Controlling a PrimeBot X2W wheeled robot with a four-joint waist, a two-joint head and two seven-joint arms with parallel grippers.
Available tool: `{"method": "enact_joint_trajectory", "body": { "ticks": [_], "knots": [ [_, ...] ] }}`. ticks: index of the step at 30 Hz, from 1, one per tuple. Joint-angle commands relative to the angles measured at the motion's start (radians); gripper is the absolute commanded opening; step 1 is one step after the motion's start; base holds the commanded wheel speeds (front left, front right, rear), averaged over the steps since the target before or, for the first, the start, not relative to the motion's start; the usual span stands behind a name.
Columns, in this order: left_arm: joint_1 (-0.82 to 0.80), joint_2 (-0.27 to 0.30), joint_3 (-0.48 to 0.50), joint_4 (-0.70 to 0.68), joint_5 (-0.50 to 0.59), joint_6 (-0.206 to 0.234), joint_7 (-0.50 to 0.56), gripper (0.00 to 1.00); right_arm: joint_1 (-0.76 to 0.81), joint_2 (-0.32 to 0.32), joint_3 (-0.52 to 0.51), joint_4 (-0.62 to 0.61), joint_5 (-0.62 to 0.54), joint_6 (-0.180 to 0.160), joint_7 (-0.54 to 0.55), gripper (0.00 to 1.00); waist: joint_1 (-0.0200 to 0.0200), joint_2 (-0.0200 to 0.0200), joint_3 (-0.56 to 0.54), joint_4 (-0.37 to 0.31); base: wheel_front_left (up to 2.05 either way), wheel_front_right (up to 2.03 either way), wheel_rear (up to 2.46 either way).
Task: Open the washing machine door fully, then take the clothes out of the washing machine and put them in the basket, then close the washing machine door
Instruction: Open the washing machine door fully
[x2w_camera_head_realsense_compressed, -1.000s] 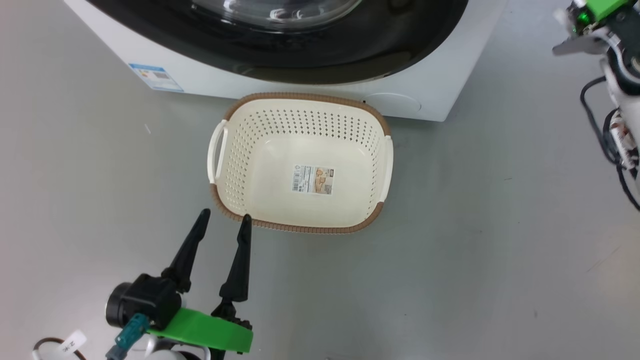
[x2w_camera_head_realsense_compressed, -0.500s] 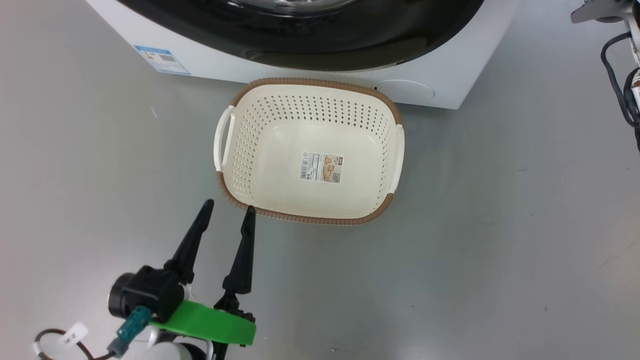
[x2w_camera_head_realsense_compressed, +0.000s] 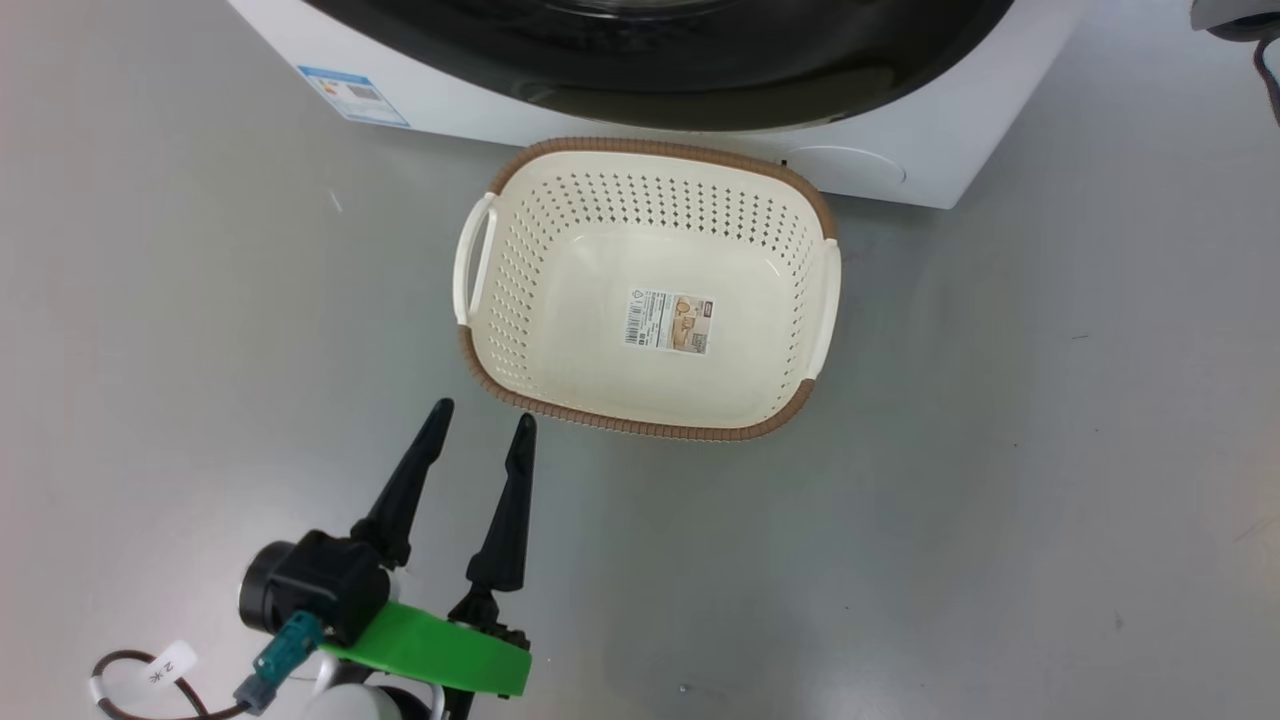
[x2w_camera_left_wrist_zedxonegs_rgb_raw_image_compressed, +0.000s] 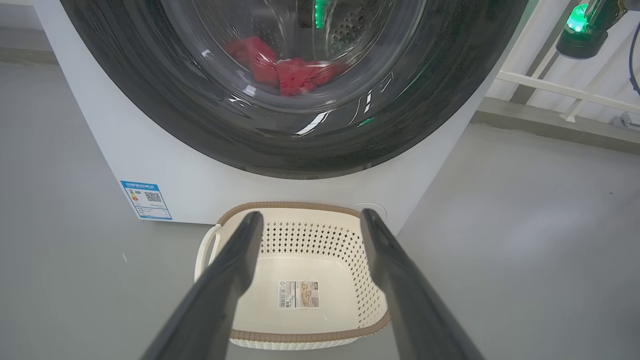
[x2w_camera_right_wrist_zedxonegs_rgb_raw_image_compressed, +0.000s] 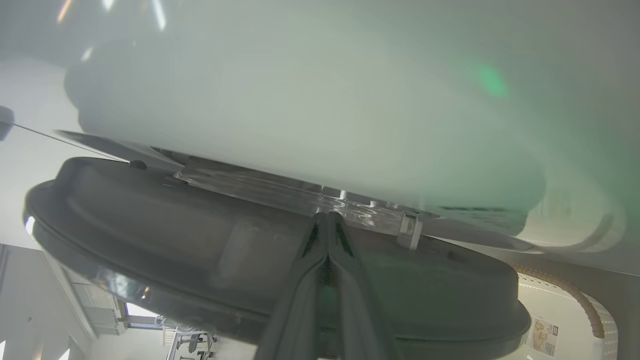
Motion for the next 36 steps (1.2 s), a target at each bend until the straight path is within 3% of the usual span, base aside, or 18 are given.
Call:
{"method": "enact_joint_trajectory", "body": {
  "ticks": [1, 10, 36],
  "knots": [
    [-0.017, 0.011, 0.023, -0.026, -0.009, -0.004, -0.012, 1.00, -0.021, 0.018, 0.010, -0.020, 0.008, 0.007, 0.031, 0.00, 0.0000, -0.0001, 0.002, 0.008, 0.00, 0.00, 0.00],
    [-0.029, 0.011, 0.015, -0.038, -0.021, 0.007, -0.012, 1.00, -0.042, 0.026, 0.016, -0.026, 0.020, 0.007, 0.109, 0.00, 0.0000, -0.0001, 0.008, 0.015, 0.00, 0.00, 0.00],
    [0.073, 0.011, 0.024, -0.022, 0.006, 0.002, -0.012, 1.00, 0.323, 0.085, 0.042, -0.288, 0.030, 0.007, 0.185, 0.00, 0.0000, -0.0001, -0.168, 0.002, 0.00, 0.00, 0.00]
  ]
}}
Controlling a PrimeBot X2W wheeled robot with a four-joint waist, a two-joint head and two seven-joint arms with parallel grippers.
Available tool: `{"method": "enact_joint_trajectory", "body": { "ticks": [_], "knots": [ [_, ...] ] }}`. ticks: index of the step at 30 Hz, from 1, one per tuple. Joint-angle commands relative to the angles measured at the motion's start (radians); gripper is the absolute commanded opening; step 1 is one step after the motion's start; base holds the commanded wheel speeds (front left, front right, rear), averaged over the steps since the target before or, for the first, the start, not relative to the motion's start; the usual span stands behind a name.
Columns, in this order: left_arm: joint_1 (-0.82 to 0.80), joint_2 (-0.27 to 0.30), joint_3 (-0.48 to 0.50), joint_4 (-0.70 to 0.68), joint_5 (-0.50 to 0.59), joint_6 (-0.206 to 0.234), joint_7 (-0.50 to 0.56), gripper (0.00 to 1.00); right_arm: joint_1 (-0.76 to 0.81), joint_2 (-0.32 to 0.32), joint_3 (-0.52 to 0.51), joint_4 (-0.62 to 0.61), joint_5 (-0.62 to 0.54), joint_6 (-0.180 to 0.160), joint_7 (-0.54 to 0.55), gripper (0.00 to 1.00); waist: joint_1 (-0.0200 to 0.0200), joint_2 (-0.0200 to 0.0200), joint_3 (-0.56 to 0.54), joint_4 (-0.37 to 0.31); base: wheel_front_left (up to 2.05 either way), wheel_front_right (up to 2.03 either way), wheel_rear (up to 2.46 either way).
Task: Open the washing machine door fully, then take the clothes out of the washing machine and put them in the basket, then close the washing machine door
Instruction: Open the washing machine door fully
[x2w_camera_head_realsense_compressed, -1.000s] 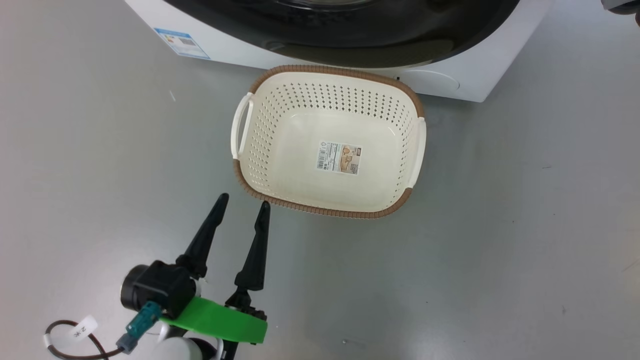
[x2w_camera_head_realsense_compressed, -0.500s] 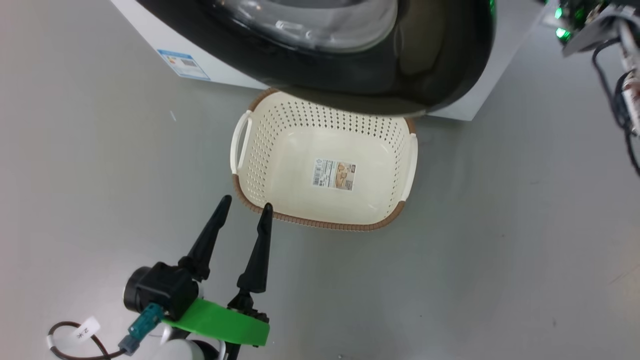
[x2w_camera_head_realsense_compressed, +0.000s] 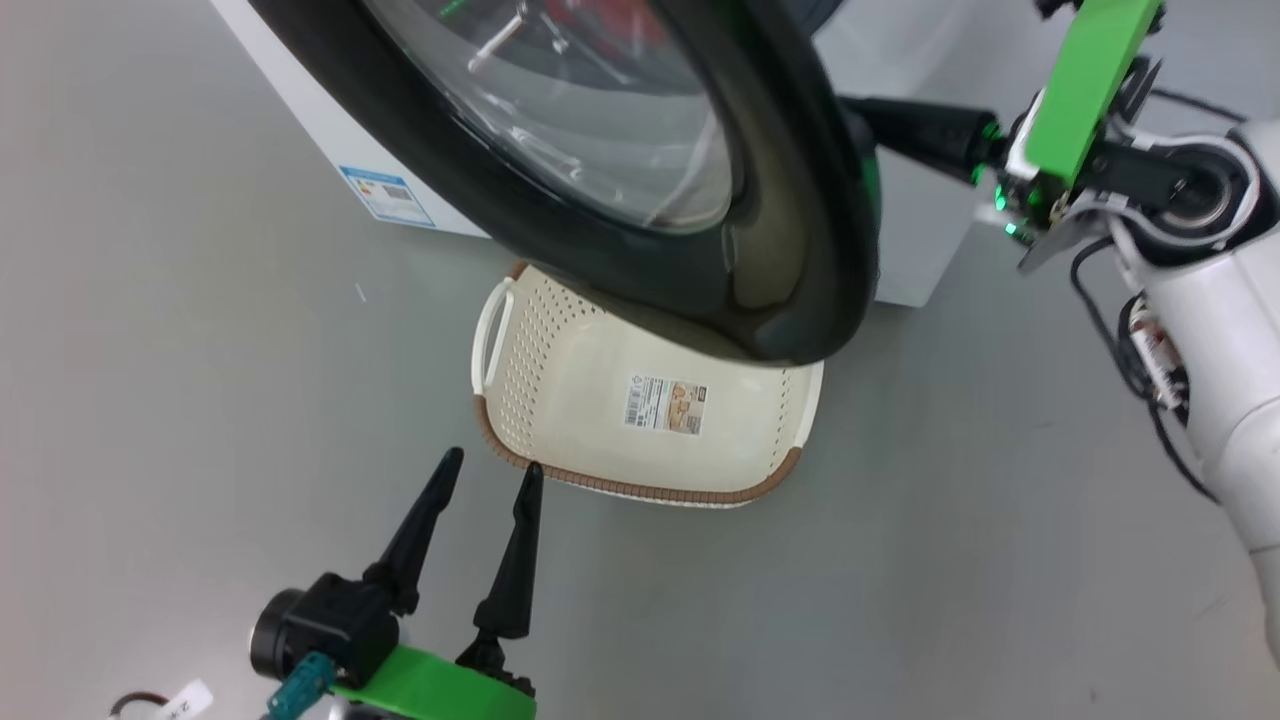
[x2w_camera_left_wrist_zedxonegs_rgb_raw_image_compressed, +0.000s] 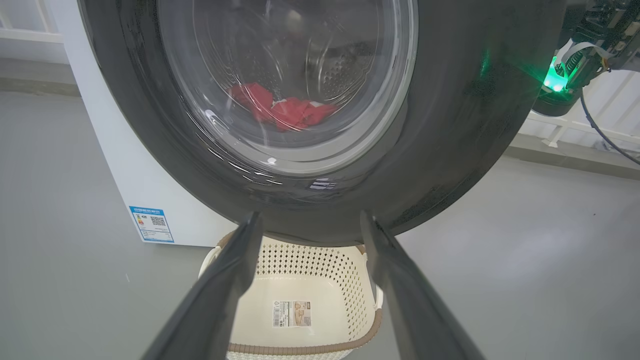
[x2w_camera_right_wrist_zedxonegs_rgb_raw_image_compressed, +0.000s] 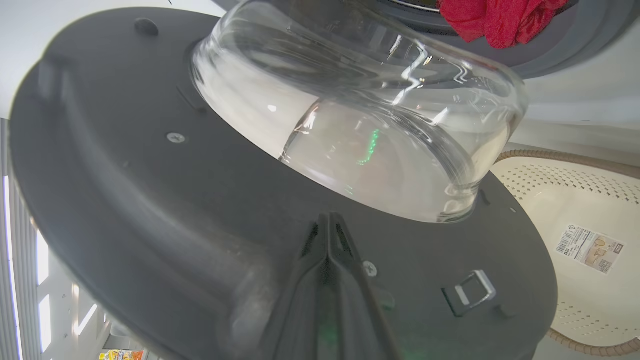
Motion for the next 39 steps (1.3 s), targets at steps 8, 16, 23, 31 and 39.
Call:
{"method": "enact_joint_trajectory", "body": {
  "ticks": [8, 16, 23, 31, 39],
  "knots": [
    [0.045, 0.010, 0.044, -0.009, 0.024, -0.003, -0.012, 1.00, 0.147, 0.046, 0.014, -0.118, 0.012, 0.008, 0.011, 0.00, 0.0000, 0.0000, -0.079, 0.020, 0.00, 0.00, 0.00],
    [0.075, 0.010, 0.051, -0.009, 0.032, 0.001, -0.012, 1.00, 0.251, 0.071, 0.020, -0.202, 0.005, 0.008, 0.008, 0.00, 0.0000, 0.0000, -0.117, 0.051, 0.00, 0.00, 0.00],
    [0.097, 0.010, 0.054, -0.011, 0.035, 0.005, -0.012, 1.00, 0.335, 0.104, 0.024, -0.264, -0.002, 0.008, -0.006, 0.00, 0.0000, 0.0000, -0.144, 0.091, 0.00, 0.00, 0.00],
    [0.113, 0.010, 0.049, -0.012, 0.028, 0.017, -0.012, 1.00, 0.392, 0.146, 0.049, -0.300, -0.020, 0.008, -0.007, 0.00, 0.0000, 0.0000, -0.169, 0.153, 0.00, 0.00, 0.00],
    [0.121, 0.010, 0.055, -0.016, 0.016, 0.027, -0.012, 1.00, 0.423, 0.174, 0.074, -0.322, -0.025, 0.008, -0.010, 0.00, 0.0000, 0.0000, -0.184, 0.202, 0.00, 0.00, 0.00]
  ]
}}
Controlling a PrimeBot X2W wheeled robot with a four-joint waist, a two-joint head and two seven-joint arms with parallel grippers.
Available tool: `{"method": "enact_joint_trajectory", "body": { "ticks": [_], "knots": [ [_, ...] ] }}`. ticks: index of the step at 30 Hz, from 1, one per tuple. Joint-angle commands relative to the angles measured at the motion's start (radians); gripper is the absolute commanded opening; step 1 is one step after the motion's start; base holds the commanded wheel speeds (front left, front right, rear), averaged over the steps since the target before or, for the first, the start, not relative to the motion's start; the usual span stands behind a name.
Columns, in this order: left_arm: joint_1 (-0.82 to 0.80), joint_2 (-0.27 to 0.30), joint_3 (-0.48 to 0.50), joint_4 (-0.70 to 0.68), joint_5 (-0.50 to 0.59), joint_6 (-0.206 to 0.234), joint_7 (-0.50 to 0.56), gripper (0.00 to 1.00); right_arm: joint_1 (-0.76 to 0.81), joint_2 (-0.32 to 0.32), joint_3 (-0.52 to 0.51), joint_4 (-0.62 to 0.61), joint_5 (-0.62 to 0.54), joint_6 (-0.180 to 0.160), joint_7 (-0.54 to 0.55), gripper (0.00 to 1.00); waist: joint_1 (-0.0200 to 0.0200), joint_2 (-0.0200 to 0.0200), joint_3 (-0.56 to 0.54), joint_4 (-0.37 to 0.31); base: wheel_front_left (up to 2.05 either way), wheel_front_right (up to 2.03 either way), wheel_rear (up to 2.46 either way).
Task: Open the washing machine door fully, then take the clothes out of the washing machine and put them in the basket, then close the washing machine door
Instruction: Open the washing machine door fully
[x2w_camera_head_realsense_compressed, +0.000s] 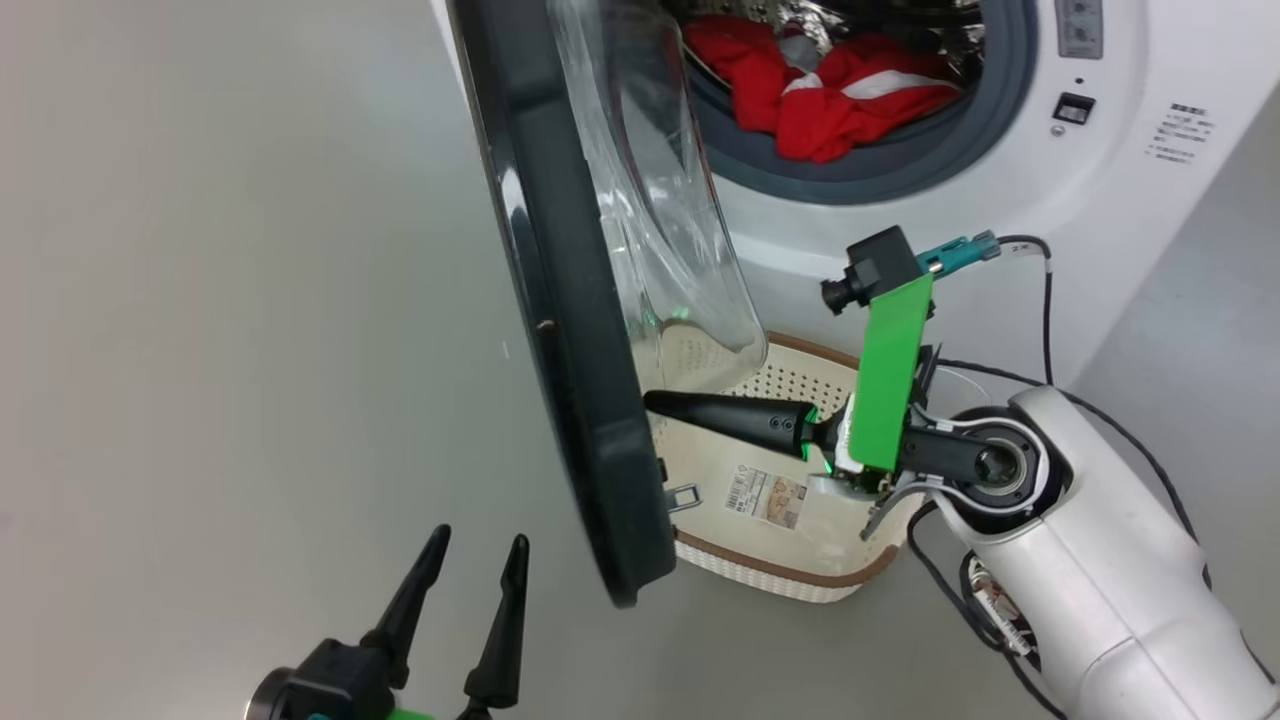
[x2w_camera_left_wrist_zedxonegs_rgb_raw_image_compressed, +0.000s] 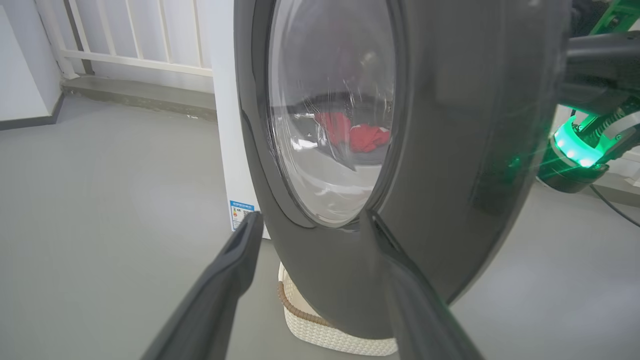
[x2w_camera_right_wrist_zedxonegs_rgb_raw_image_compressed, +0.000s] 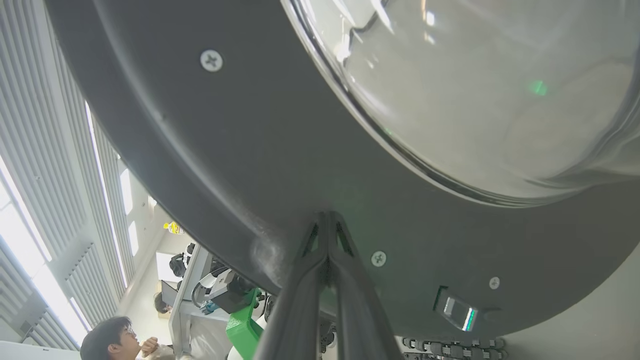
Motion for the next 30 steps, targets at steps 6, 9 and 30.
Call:
{"method": "enact_joint_trajectory", "body": {
  "ticks": [6, 9, 30],
  "knots": [
    [0.007, 0.008, 0.053, -0.025, -0.020, 0.018, -0.012, 1.00, 0.026, 0.050, 0.040, -0.047, -0.009, 0.008, -0.008, 0.00, 0.0000, 0.0000, -0.012, 0.038, 0.00, 0.00, 0.00],
    [0.006, 0.008, 0.062, -0.026, -0.023, 0.019, -0.012, 1.00, 0.030, 0.055, 0.052, -0.046, -0.008, 0.008, -0.014, 0.00, 0.0000, 0.0000, -0.015, 0.049, 0.00, 0.00, 0.00],
    [-0.011, 0.008, 0.101, -0.024, -0.026, 0.020, -0.012, 1.00, 0.038, 0.046, 0.086, -0.031, -0.049, 0.008, -0.069, 0.47, 0.0000, 0.0000, -0.017, 0.044, 0.00, 0.00, 0.00]
  ]
}}
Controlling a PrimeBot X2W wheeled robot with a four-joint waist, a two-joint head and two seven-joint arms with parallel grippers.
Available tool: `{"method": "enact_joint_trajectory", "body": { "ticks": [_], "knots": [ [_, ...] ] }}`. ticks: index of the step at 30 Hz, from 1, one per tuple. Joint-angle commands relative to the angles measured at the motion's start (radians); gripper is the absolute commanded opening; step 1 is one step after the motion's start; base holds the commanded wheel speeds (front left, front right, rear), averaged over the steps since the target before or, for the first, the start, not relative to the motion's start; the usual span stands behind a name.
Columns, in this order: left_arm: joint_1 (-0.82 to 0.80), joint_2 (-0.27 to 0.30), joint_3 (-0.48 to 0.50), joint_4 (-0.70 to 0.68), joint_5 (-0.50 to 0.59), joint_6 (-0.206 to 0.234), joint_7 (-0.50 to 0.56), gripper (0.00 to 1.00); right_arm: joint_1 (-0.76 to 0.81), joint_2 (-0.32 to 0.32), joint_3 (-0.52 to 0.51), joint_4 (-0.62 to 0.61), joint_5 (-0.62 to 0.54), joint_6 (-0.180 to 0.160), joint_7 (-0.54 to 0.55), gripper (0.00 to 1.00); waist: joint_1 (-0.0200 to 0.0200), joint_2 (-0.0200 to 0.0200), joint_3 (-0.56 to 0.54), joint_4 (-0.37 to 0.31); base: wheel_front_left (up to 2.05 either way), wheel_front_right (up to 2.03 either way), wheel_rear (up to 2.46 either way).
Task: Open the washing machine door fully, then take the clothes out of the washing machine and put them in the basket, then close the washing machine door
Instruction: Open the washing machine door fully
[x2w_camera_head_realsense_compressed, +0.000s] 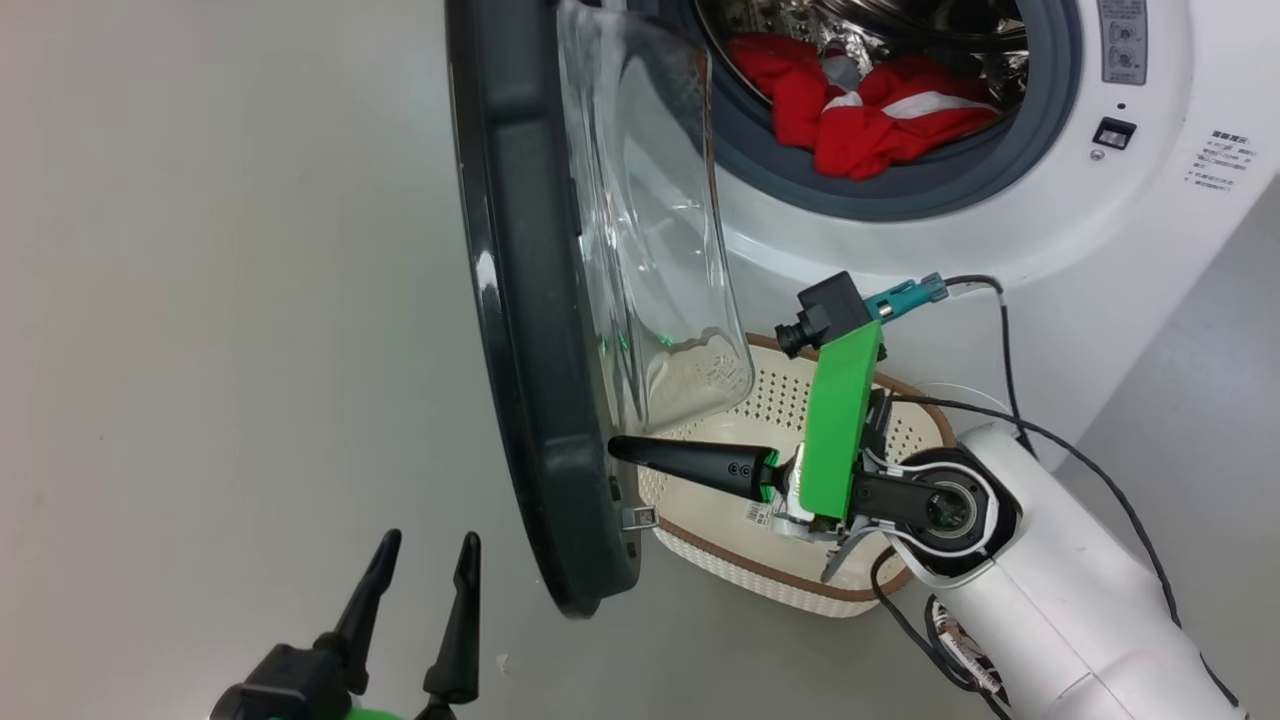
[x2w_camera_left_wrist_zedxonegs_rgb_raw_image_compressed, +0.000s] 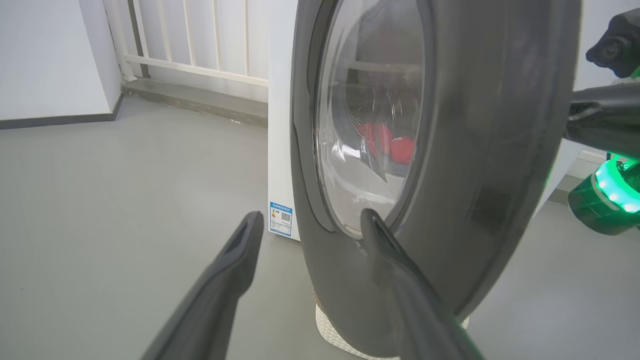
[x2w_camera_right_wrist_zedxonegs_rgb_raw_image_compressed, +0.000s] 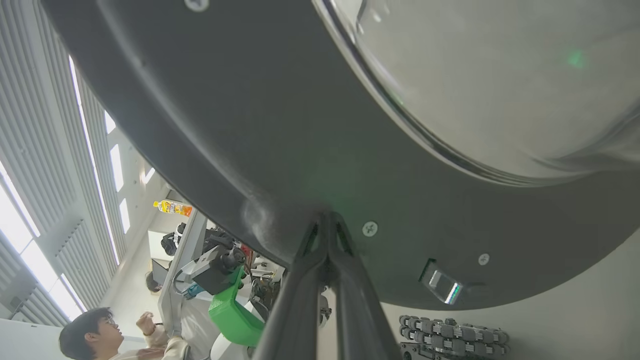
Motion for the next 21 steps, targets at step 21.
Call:
{"method": "enact_joint_trajectory", "body": {
  "ticks": [21],
  "knots": [
    [-0.043, 0.008, 0.122, 0.009, 0.002, -0.028, -0.012, 1.00, 0.143, -0.131, 0.035, 0.021, -0.134, 0.008, -0.201, 1.00, 0.0000, 0.0000, 0.008, -0.103, 0.00, 0.00, 0.00]
  ]
}}
